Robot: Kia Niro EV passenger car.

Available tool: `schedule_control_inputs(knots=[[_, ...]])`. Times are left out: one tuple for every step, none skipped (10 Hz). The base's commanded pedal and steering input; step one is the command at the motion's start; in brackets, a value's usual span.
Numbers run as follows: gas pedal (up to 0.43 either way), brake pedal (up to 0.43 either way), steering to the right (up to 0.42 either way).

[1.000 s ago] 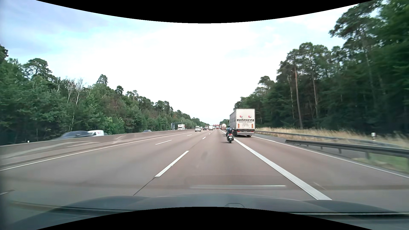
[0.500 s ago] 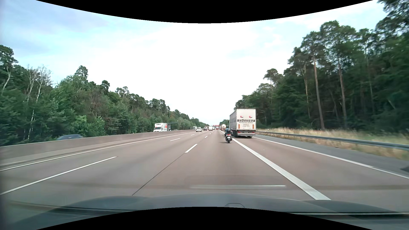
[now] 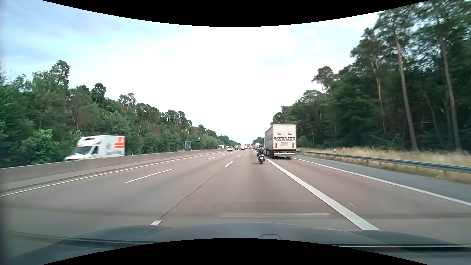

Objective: Follow the waypoints while adhering to traffic rules and regulations

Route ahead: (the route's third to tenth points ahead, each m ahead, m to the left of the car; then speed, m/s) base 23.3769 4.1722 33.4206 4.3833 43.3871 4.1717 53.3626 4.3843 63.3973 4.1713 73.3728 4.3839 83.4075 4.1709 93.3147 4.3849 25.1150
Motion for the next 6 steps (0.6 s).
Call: schedule_control_inputs(knots=[[0.13,0.0,-0.004],[0.138,0.0,-0.004],[0.138,0.0,-0.004],[0.169,0.0,-0.004],[0.189,0.0,-0.004],[0.189,0.0,-0.004]])
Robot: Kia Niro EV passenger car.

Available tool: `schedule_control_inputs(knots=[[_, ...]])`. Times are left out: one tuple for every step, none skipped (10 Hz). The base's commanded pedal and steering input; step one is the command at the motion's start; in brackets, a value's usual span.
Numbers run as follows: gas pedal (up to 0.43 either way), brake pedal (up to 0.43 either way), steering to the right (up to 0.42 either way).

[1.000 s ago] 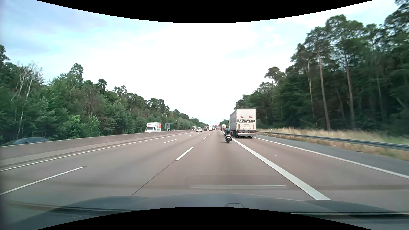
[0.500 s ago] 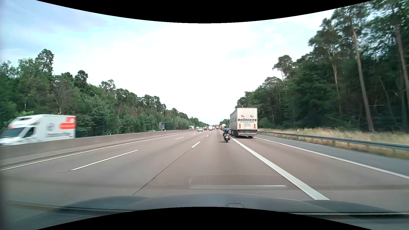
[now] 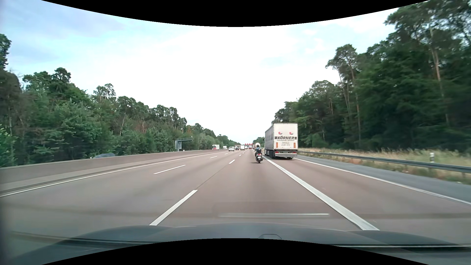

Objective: Follow the waypoints while adhering to traffic rules and regulations

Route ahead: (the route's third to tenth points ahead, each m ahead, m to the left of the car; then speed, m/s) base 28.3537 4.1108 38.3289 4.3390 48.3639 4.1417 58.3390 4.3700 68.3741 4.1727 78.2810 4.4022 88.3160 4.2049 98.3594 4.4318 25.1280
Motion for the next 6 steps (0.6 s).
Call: schedule_control_inputs(knots=[[0.189,0.0,-0.004],[0.189,0.0,-0.004],[0.189,0.0,-0.004],[0.189,0.0,-0.004],[0.189,0.0,-0.004],[0.189,0.0,-0.004]])
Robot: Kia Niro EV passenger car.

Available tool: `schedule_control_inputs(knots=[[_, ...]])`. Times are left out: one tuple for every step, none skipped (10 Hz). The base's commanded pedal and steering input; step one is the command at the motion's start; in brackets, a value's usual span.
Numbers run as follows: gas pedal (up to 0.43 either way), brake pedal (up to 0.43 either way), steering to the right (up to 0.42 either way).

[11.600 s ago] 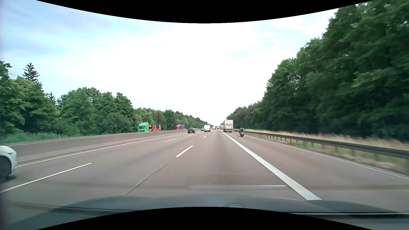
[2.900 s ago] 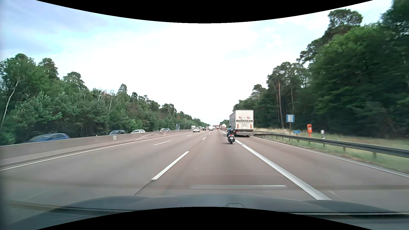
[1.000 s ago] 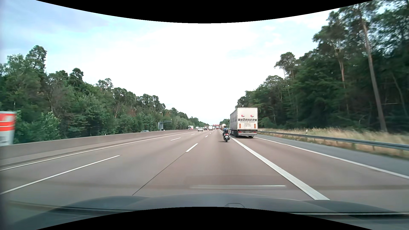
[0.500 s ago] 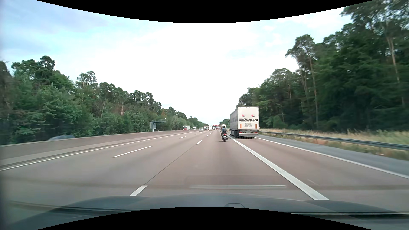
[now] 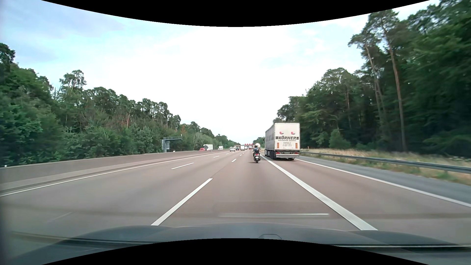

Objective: Follow the waypoints while adhering to traffic rules and regulations

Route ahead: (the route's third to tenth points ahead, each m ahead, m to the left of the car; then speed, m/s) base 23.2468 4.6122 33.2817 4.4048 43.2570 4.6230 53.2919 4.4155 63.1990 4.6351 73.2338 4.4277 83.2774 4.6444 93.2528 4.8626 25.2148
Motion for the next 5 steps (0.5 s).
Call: schedule_control_inputs(knots=[[0.189,0.0,-0.004],[0.189,0.0,-0.005],[0.189,0.0,-0.005],[0.189,0.0,-0.005],[0.189,0.0,-0.004]])
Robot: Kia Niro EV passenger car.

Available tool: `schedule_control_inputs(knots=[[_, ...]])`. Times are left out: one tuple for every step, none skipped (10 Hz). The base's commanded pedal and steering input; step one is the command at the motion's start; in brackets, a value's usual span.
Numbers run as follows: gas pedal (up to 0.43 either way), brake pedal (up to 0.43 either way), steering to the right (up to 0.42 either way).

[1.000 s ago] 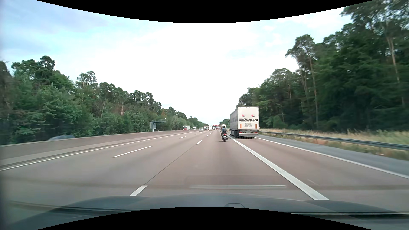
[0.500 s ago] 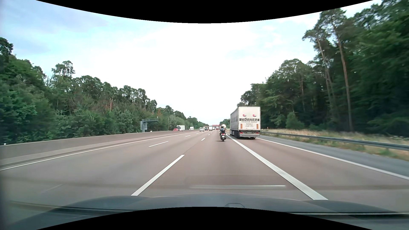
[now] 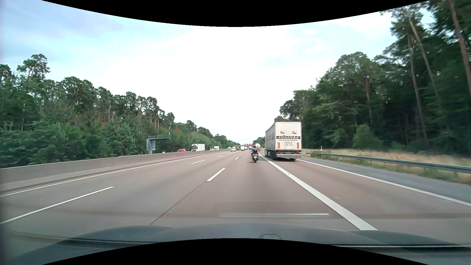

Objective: Follow the waypoints while adhering to traffic rules and regulations

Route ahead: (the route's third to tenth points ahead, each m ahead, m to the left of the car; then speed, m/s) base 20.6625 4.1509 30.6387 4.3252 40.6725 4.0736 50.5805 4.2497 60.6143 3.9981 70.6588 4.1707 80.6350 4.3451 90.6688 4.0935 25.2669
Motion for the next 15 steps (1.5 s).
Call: schedule_control_inputs(knots=[[0.189,0.0,-0.004],[0.189,0.0,-0.004],[0.189,0.0,-0.004],[0.189,0.0,-0.004],[0.189,0.0,-0.004],[0.189,0.0,-0.004],[0.189,0.0,-0.004],[0.189,0.0,-0.004],[0.189,0.0,-0.004],[0.189,0.0,-0.004],[0.189,0.0,-0.004],[0.189,0.0,-0.005],[0.189,0.0,-0.004],[0.189,0.0,-0.005],[0.189,0.0,-0.004]])
